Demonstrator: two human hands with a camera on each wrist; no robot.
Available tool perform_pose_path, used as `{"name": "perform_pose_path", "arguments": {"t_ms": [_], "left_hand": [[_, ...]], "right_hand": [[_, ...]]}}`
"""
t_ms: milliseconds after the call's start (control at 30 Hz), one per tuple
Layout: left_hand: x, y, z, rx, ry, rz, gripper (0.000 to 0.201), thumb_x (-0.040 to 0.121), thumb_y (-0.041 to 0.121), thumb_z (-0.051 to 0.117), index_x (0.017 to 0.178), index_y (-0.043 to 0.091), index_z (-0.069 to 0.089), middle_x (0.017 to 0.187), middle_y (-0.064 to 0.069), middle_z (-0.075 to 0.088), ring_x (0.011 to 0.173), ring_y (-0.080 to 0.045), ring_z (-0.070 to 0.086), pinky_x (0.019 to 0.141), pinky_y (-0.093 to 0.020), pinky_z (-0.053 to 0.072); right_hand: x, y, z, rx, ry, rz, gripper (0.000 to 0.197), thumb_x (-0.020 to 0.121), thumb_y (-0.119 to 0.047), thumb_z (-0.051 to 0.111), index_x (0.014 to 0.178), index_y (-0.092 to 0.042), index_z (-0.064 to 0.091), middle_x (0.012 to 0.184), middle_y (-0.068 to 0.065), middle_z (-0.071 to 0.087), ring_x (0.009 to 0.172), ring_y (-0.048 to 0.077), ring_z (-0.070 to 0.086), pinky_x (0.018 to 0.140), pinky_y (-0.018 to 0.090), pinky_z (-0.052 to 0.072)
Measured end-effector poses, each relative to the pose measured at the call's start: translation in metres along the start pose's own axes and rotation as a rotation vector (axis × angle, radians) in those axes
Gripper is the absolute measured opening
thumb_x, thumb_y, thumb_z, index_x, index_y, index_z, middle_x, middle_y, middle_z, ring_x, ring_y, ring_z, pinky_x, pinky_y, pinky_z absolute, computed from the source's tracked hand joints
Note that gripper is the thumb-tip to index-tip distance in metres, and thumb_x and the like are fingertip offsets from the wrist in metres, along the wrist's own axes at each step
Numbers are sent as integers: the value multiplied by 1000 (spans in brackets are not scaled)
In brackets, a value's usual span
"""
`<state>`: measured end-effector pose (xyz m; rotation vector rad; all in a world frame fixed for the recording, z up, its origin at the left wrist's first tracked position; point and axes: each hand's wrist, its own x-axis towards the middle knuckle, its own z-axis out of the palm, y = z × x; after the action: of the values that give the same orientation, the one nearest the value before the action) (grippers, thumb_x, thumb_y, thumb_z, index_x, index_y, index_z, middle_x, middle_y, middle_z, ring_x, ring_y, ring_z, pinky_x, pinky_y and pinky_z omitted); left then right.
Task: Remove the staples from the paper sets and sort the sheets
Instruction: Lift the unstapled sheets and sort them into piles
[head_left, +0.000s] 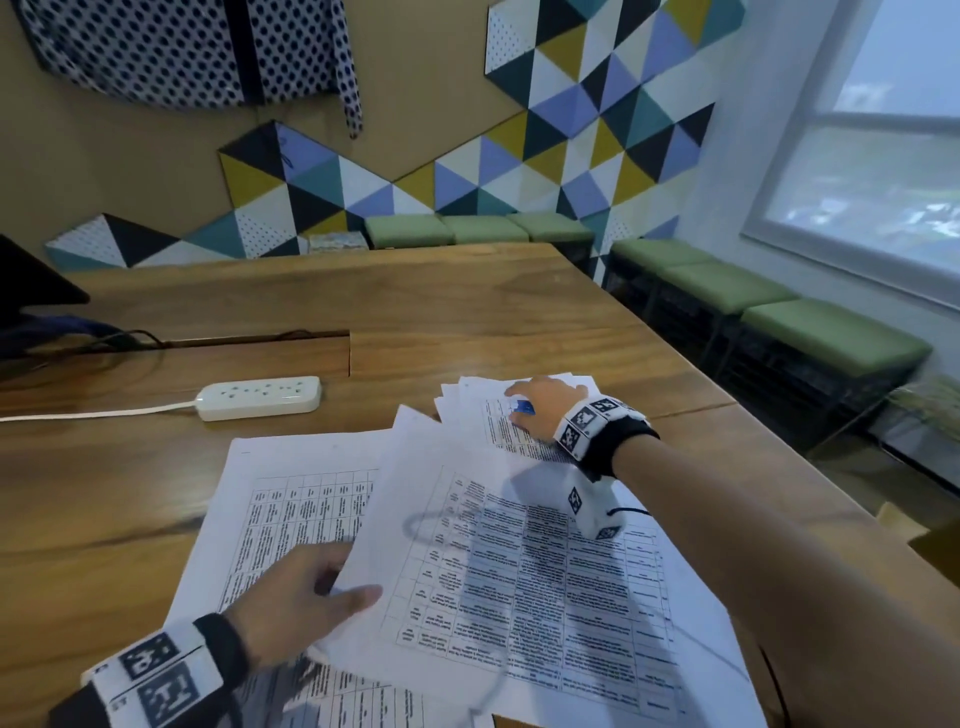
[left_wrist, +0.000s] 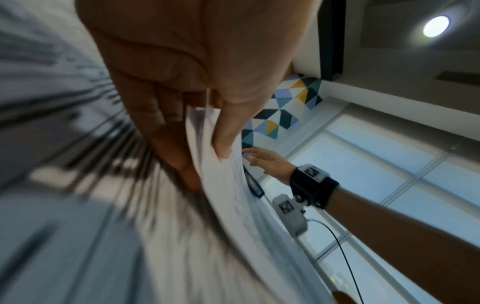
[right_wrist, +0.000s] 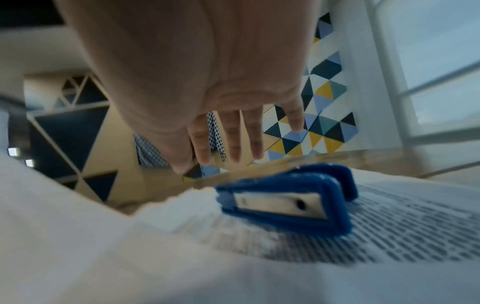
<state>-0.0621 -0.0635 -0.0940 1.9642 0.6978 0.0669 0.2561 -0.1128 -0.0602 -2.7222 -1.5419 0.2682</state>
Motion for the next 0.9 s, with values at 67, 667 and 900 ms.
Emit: {"name": "perform_pose_path", "arguments": {"t_ms": [67,667,900], "left_hand": [[1,12,-11,-21,66,43,14,88,10,59,96,17,68,88,3,75,80,-14,71,67,-27,56],[-25,177,-122,-414,675,613,38,85,34,57,116,16,43,97,5,62,79,-2,62,64,-16,49],[-21,138,-118,-256,708,568,31,90,3,53,111,23,42,121,-6,54,117,-24,51,102,-44,40]], "right_hand": [[-12,-4,-9,163,77,-24,41,95,-32,43,136,-24,38,135,5,50,123,25,46,105,45,34],[-104,-28,-145,1291,594,-448,16,85,-13,60,99,-8,65,78,-7,72,74,6,64,67,20,51],[-97,-58,-107,1369,471,-455,52,70,-36,76,117,-20,58,116,3,66,106,21,63,87,39,53]]}}
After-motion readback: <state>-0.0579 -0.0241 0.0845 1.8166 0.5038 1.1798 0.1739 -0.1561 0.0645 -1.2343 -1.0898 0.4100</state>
